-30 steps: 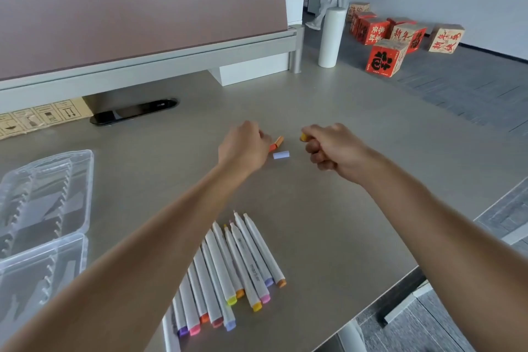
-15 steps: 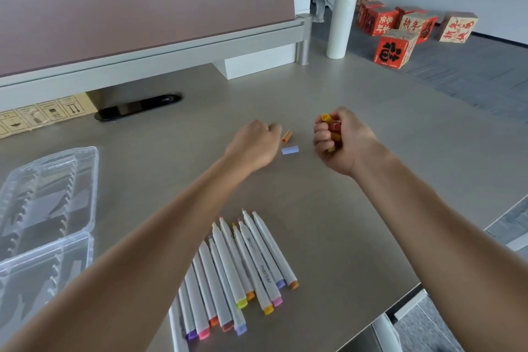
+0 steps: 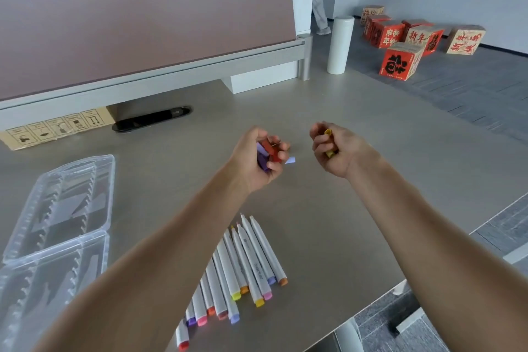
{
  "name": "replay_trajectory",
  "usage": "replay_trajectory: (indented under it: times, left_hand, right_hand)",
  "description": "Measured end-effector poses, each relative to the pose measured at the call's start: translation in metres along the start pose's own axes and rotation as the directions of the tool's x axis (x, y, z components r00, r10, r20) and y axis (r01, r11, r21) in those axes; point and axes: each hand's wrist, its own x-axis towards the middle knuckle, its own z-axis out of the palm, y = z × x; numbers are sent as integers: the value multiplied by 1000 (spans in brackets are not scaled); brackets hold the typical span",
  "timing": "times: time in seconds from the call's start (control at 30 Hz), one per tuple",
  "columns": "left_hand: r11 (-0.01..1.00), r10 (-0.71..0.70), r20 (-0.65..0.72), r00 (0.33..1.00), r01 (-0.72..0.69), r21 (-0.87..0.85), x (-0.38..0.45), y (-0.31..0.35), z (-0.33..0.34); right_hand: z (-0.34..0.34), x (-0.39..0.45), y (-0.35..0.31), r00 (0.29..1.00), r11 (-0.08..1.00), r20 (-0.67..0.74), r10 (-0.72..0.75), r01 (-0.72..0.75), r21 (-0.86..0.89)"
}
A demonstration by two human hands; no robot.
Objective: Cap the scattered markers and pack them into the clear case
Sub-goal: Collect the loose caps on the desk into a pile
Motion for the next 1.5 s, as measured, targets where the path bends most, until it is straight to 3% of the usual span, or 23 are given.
replay_trajectory:
  times: [0.13, 0.2, 0.27, 0.33, 0.4, 0.47, 0.57, 0.73, 0.93, 1.03, 1.13, 1.23, 1.33, 1.5]
  left_hand:
    - [988, 47, -41, 998, -40, 152, 4, 2, 6]
    - [893, 151, -122, 981, -83, 442, 6, 0, 9]
    - [605, 353, -99, 930, -146, 782, 10, -2, 9]
    - [179, 465, 84, 882, -186, 966, 16, -4, 4]
    - [-162, 444, 199, 874, -141, 977, 18, -7, -2]
    - [-361, 409, 271, 871, -118, 925, 17, -11, -5]
    - [-499, 388, 341, 856, -116, 859, 18, -11, -5]
    - [-589, 357, 343, 869, -76, 805, 15, -7, 1]
    - [-452, 390, 202, 898, -4, 892, -2, 1, -7]
    - [-211, 468, 87, 879, 16, 977, -5, 7, -15]
    - [-39, 502, 42, 864, -26, 999, -8, 11, -19]
    - [343, 515, -74, 854, -127, 931, -14, 13, -21]
    - [677, 399, -240, 885, -108, 728, -21, 17, -22]
    - [914, 235, -317, 919, -99, 393, -35, 31, -30]
  right_hand:
    - [-3, 0, -2, 1000, 997, 1, -26, 26, -75]
    - [-3, 0, -2, 999, 992, -20, -44, 41, -122]
    - [-3, 2, -1, 992, 961, -64, -105, 85, -263]
    - [-2, 4, 0, 976, 878, -78, -204, 147, -456]
    - [-2, 7, 1, 950, 764, -74, -303, 196, -615]
    - [-3, 10, 1, 925, 671, -55, -376, 231, -704]
    - [-3, 14, -1, 915, 606, -20, -403, 250, -755]
    - [-1, 19, 3, 918, 524, 43, -393, 262, -810]
    - [7, 29, 15, 865, 207, 157, -477, 284, -936]
    - [11, 31, 20, 822, -80, 261, -507, 256, -963]
    - [17, 27, 27, 808, -277, 290, -512, 164, -947]
    - [23, 21, 32, 785, -364, 316, -533, 125, -923]
    - [23, 17, 36, 777, -422, 355, -519, 128, -898]
    - [23, 14, 42, 774, -473, 360, -521, 90, -877]
